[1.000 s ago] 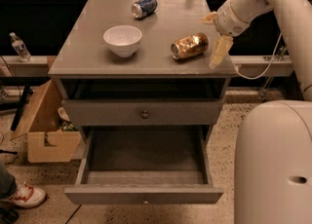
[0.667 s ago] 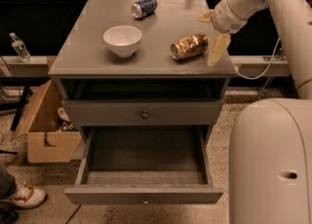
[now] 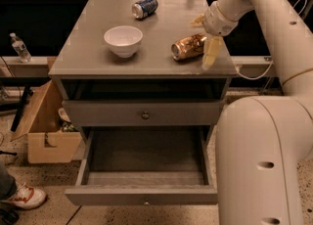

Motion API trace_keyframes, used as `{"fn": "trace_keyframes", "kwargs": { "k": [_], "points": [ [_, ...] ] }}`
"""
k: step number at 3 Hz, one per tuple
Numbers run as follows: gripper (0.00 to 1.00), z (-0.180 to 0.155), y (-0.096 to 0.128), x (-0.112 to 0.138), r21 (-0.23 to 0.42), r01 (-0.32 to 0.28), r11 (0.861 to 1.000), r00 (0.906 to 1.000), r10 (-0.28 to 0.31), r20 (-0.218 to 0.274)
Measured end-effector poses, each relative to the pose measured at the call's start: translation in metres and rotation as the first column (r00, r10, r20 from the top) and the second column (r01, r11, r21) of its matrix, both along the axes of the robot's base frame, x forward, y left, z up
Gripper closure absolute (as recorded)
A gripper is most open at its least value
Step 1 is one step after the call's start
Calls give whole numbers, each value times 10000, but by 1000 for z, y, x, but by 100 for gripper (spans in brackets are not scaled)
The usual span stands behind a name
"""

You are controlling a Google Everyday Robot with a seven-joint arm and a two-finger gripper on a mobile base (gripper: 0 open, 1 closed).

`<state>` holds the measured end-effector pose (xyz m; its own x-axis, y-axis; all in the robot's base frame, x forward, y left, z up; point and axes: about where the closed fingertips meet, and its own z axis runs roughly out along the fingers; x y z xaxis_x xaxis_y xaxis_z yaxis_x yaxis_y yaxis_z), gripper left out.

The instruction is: Place orange can into middle drawer

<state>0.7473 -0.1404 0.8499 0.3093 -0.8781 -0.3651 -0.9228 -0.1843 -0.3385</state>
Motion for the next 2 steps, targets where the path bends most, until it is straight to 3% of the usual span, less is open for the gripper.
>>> {"fn": "trace_keyframes", "kwargs": {
  "k": [1,2],
  "points": [
    [16,-6,5,1,-155,-97,9998,9998,94,-179],
    [39,-9,4,1,-231,-56,9997,9996,49,-268]
  ]
}}
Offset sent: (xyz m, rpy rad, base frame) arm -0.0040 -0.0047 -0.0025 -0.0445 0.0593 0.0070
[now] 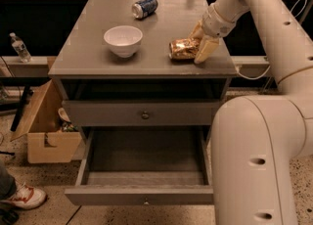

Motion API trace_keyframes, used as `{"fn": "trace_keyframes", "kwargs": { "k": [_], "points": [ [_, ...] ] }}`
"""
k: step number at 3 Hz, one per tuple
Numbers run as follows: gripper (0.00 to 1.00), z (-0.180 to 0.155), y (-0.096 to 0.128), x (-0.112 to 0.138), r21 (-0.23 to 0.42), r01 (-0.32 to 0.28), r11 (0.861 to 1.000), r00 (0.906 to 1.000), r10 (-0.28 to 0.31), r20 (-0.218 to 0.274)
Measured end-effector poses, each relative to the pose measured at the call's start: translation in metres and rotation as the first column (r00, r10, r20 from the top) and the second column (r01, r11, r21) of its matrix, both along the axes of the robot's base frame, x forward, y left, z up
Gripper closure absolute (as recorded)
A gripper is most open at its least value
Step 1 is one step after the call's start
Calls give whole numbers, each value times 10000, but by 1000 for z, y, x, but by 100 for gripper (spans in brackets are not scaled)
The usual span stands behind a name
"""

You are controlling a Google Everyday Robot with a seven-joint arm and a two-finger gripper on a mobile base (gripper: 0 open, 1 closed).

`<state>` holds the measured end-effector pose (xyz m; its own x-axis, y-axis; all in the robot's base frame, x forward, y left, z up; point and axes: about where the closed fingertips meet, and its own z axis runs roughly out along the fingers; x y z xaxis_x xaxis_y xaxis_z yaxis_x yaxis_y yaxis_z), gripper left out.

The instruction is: Place orange can into middle drawer

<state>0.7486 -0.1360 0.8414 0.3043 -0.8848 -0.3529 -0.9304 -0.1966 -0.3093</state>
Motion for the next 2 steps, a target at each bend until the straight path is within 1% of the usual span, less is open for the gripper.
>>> {"fn": "trace_keyframes", "kwargs": {
  "k": [1,2],
  "points": [
    [63,0,0,0,2,8,10000,10000,-8,-2],
    [86,22,-19,-14,559,573,9968,9980,-586,219]
  ]
}}
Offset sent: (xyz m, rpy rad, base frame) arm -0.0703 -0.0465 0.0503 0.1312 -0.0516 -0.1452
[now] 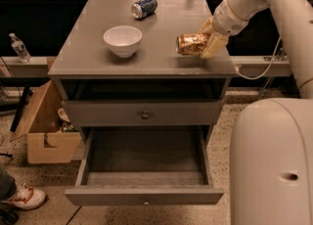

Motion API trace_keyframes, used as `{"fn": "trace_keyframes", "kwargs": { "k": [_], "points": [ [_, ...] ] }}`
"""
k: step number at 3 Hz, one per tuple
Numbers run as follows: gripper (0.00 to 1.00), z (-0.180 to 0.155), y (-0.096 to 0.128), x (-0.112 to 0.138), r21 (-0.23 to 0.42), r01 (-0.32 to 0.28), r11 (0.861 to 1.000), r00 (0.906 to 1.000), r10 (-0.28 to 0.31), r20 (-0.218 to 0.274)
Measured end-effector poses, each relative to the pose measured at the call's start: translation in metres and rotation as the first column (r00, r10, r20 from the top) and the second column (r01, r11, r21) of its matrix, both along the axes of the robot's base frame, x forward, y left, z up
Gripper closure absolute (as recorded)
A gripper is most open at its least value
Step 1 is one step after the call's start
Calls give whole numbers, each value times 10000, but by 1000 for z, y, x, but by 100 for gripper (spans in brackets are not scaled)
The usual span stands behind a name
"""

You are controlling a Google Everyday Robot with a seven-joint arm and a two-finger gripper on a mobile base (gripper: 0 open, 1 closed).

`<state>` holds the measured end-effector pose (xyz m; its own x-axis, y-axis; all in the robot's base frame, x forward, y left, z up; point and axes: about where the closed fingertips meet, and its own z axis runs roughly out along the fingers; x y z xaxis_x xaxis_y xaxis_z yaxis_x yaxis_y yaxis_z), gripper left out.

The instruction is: Place orange can into middle drawer

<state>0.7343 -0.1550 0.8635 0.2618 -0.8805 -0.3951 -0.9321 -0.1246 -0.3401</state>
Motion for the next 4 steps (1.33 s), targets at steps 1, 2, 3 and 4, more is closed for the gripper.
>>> {"fn": "trace_keyframes", "kwargs": {
  "k": [1,2,3,4],
  "points": [
    [100,32,-18,-37,715,557,9959,9982,-572,201],
    [100,49,-29,-80,1329,1154,9844,9928,-1187,167],
    [100,41,-26,-118,2034,1494,9676,9888,-1462,-307],
    [100,30,-26,-121,1969,1499,9689,9885,-1425,-514]
  ]
}}
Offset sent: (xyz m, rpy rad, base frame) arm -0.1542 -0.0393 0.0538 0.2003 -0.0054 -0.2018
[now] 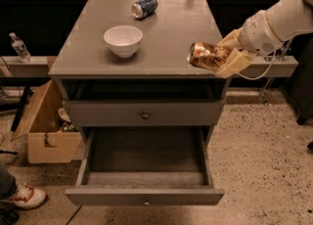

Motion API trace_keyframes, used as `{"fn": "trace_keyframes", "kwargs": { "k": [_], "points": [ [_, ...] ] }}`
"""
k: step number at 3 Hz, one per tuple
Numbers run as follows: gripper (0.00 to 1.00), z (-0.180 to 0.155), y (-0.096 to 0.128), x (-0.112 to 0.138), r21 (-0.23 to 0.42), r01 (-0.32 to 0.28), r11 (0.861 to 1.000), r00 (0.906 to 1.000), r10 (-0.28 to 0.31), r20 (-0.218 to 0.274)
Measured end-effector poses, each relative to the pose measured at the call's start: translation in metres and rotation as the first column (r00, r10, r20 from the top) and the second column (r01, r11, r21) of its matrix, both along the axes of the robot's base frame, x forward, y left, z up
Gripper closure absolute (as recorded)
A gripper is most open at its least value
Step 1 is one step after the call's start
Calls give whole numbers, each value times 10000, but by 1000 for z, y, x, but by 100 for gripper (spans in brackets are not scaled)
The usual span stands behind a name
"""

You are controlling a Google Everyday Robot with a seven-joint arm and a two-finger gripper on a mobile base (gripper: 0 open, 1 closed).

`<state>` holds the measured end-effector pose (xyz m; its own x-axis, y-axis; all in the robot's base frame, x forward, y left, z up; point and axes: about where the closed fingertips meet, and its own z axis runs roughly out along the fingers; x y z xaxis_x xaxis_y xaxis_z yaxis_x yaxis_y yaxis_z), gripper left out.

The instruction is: Place orange can into middle drawer

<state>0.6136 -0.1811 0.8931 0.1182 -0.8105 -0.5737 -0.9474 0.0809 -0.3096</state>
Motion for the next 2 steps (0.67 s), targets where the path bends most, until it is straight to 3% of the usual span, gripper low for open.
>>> {"fn": "trace_keyframes", "kwargs": {
  "k": [1,2],
  "points": [
    [100,1,1,2,-6,-11,10000,10000,11,31],
    [100,-23,7,-10,-72,57,10000,9993,-60,-363]
  ]
}}
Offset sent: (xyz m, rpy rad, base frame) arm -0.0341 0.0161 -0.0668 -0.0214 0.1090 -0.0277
